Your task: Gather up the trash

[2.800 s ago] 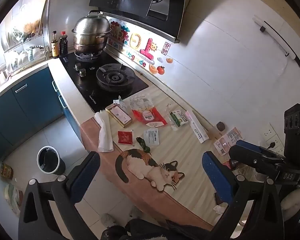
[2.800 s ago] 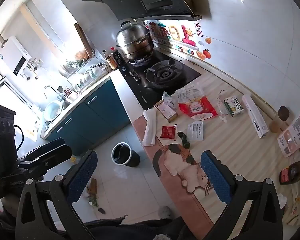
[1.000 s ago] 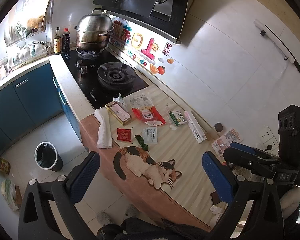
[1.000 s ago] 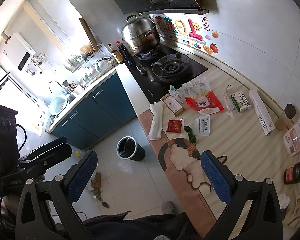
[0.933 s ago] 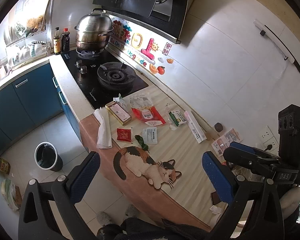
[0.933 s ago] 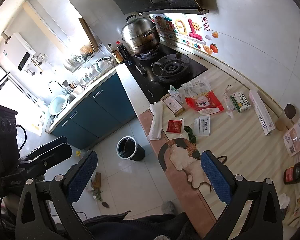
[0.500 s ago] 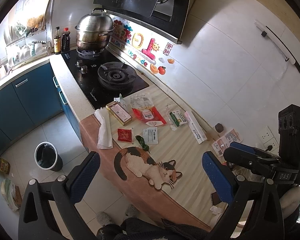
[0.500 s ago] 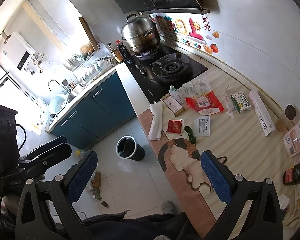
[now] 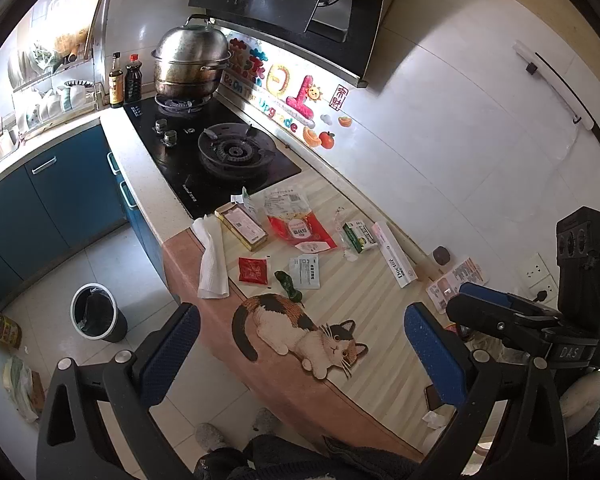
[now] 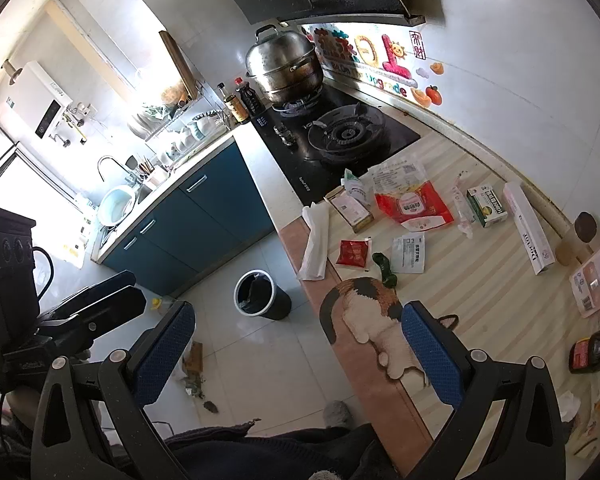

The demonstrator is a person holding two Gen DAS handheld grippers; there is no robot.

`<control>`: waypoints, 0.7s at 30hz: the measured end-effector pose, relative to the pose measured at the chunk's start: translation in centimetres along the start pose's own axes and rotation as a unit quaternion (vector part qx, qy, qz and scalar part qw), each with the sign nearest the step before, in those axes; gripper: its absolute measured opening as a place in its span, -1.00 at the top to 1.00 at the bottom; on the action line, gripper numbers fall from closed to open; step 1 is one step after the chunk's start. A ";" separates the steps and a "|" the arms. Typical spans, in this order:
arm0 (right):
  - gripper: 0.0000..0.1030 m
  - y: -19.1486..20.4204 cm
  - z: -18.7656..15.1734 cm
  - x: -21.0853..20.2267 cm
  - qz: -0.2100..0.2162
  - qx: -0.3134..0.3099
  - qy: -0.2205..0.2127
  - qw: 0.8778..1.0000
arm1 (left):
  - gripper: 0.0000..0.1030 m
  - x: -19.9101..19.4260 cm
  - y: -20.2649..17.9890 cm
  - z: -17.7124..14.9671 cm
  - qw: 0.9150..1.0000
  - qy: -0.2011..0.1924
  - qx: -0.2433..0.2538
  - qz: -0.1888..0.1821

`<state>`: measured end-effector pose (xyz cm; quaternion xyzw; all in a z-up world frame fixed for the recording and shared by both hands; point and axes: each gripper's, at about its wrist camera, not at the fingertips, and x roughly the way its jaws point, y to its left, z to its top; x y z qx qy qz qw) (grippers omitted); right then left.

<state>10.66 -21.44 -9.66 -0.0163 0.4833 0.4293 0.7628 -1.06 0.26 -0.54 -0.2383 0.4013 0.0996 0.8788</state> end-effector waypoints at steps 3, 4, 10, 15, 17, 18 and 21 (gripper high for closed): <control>-1.00 0.2 -0.5 0.2 -0.001 0.000 0.002 1.000 | -1.00 0.1 0.4 0.0 1.000 0.002 0.000 -0.003; -1.00 0.2 -0.4 0.3 -0.001 0.001 0.002 1.000 | -1.00 0.1 0.6 0.0 1.000 0.003 0.000 -0.005; -1.00 1.6 -1.9 0.6 -0.012 0.008 0.000 1.000 | -1.00 0.2 2.0 0.3 1.000 0.010 0.004 -0.014; -1.00 1.6 -1.5 0.6 -0.054 0.046 -0.024 0.997 | -1.00 1.8 3.4 1.2 0.996 -0.008 0.037 0.075; -1.00 0.8 -1.1 1.3 -0.088 0.069 -0.039 0.993 | -1.00 3.0 4.2 1.9 0.987 -0.027 0.063 0.144; -1.00 0.2 -1.1 1.8 -0.105 0.080 -0.045 0.990 | -1.00 3.9 4.9 2.4 0.982 -0.035 0.072 0.171; -1.00 -2.0 -0.2 4.3 -0.147 0.109 -0.051 0.982 | -1.00 8.1 8.1 4.2 0.971 -0.023 0.067 0.228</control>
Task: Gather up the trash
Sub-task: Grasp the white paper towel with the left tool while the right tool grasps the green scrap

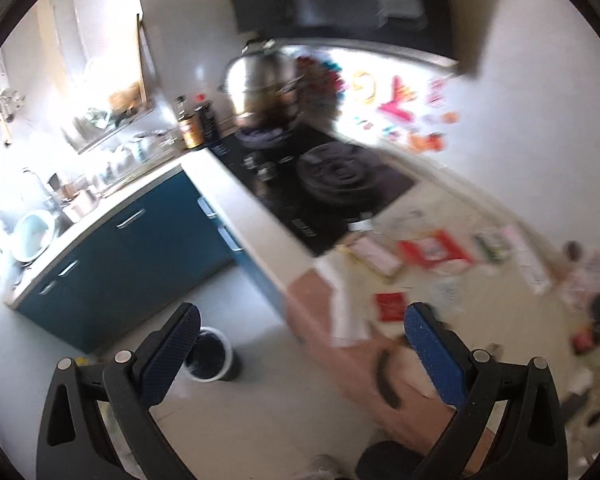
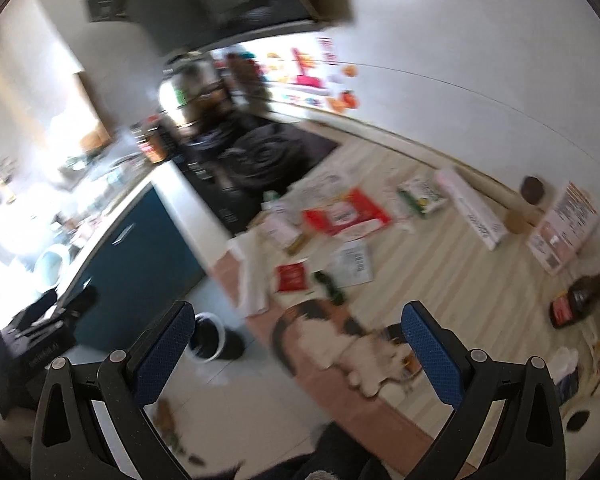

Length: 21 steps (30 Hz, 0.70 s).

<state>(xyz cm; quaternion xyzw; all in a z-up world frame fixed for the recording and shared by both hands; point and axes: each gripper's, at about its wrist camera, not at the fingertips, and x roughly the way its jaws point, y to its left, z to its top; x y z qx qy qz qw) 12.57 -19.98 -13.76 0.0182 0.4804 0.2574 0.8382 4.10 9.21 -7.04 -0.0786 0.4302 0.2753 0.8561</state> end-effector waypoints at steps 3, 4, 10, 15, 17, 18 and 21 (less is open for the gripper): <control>-1.00 -1.6 1.7 4.5 -0.031 0.026 0.017 0.999 | -1.00 5.9 0.7 0.5 0.999 0.050 -0.011 0.013; -1.00 -2.3 2.2 6.7 -0.042 0.035 0.032 0.998 | -1.00 8.2 0.8 0.6 0.997 0.072 -0.017 0.007; -1.00 -5.1 5.2 18.5 -0.060 0.051 0.103 0.992 | -1.00 19.2 -1.6 0.3 0.981 0.192 -0.040 -0.004; -1.00 -7.5 6.4 28.9 -0.089 0.052 0.179 0.978 | -0.98 28.8 -5.1 -1.6 0.953 0.300 -0.035 -0.026; -1.00 -8.2 5.9 31.9 -0.103 0.052 0.205 0.972 | -0.73 30.8 -5.9 -2.5 0.946 0.321 -0.036 -0.030; -1.00 -8.6 5.6 33.1 -0.108 0.052 0.216 0.969 | -0.39 31.6 -6.3 -2.9 0.942 0.331 -0.036 -0.031; -1.00 -9.2 4.6 36.7 -0.119 0.047 0.243 0.961 | 0.30 32.1 -6.7 -4.0 0.936 0.346 -0.043 -0.035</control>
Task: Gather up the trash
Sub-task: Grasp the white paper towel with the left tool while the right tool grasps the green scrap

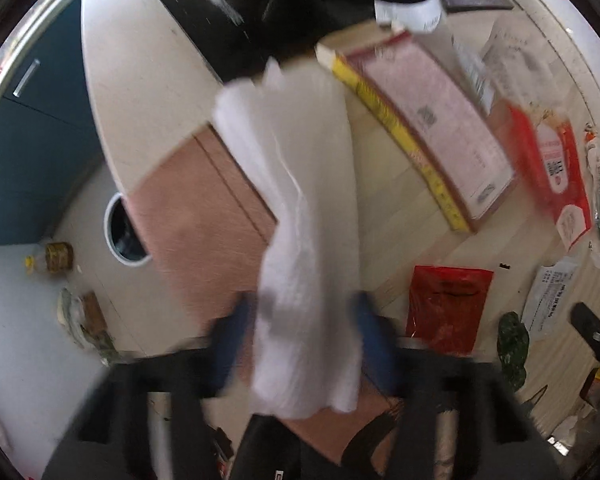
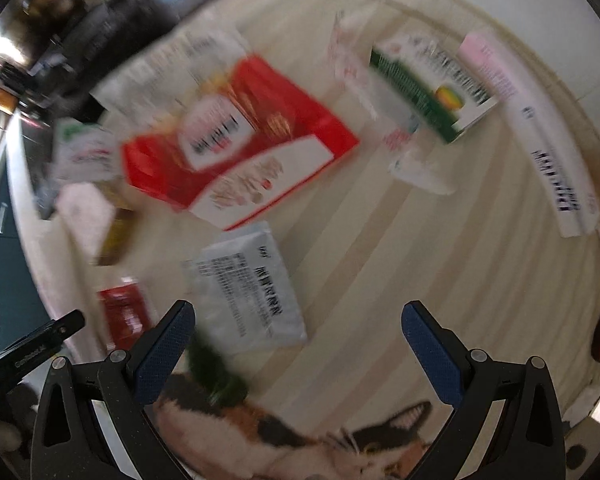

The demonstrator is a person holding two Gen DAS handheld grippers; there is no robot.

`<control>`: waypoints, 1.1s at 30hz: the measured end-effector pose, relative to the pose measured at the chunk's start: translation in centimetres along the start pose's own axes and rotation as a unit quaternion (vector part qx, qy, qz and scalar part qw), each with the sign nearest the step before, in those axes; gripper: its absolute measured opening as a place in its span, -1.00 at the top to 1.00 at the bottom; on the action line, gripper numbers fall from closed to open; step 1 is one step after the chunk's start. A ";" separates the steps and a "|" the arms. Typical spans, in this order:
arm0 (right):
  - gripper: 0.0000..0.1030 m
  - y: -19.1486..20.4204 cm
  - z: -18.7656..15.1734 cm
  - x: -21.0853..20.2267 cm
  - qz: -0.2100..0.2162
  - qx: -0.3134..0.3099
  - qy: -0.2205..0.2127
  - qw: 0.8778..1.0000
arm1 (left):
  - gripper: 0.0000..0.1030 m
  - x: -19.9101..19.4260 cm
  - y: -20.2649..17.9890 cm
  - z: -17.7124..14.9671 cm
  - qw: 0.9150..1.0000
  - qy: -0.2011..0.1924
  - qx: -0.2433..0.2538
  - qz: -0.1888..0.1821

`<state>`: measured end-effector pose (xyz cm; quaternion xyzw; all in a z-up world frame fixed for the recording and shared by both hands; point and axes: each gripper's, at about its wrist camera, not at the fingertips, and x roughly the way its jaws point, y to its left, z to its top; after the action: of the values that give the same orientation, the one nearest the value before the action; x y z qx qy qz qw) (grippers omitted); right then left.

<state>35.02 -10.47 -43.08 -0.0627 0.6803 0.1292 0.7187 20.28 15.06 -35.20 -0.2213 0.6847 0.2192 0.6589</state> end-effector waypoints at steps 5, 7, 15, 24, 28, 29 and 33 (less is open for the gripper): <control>-0.59 1.9 0.4 3.0 -0.017 -0.038 0.003 0.999 | 0.97 -0.9 -0.6 -0.9 1.000 -0.020 0.011 0.008; -0.19 3.1 0.1 2.9 -0.038 -0.064 -0.027 0.997 | 0.98 -1.3 -0.4 -1.3 0.999 -0.026 0.015 0.020; 1.00 2.6 -0.4 0.2 0.003 -0.028 -0.076 0.997 | 0.98 -6.0 0.8 -2.4 0.997 -0.073 0.018 0.027; 0.98 4.3 -0.8 -6.7 0.042 -0.022 -0.103 0.994 | 0.98 -9.5 4.6 0.0 0.989 -0.146 0.004 0.003; -0.26 4.8 -2.1 -5.6 0.053 -0.027 -0.049 0.997 | 0.98 -8.0 6.9 0.3 0.989 -0.150 0.007 0.013; -0.28 5.3 -2.8 -4.9 0.057 -0.028 -0.038 0.997 | 0.98 -7.6 7.3 0.0 0.989 -0.147 0.008 0.014; -0.13 7.5 -5.4 -0.9 0.011 -0.070 0.003 0.997 | 0.98 -5.5 8.2 -0.5 0.992 -0.123 0.006 0.008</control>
<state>27.74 -4.83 -41.89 -0.1061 0.6725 0.1840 0.7090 15.20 21.50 -29.60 -0.1831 0.6012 0.2464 0.7378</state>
